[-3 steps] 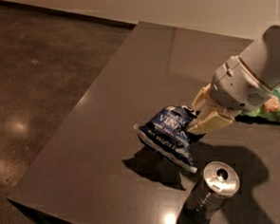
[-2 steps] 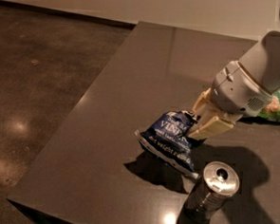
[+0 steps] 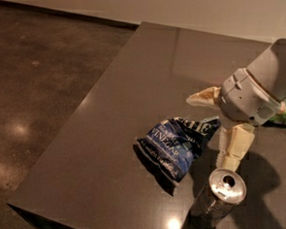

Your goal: Move blue chip bag near redbull can

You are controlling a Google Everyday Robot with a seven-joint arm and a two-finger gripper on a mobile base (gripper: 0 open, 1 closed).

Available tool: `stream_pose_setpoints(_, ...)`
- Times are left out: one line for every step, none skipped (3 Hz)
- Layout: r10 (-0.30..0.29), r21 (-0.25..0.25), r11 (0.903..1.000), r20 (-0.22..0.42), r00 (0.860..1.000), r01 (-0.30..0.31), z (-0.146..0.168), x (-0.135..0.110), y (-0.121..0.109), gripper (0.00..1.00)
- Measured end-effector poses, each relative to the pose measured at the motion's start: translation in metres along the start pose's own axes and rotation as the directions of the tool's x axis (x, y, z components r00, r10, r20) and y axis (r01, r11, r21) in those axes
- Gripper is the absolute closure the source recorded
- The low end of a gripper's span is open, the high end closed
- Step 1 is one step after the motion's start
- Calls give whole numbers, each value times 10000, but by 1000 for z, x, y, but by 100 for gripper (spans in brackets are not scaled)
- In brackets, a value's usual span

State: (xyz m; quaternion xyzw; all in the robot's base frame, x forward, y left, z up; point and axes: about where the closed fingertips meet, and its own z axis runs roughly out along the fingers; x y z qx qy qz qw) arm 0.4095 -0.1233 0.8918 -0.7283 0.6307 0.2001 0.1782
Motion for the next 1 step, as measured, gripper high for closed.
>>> stream_pose_setpoints(0,1,10000,0,10000,0,0,0,0,0)
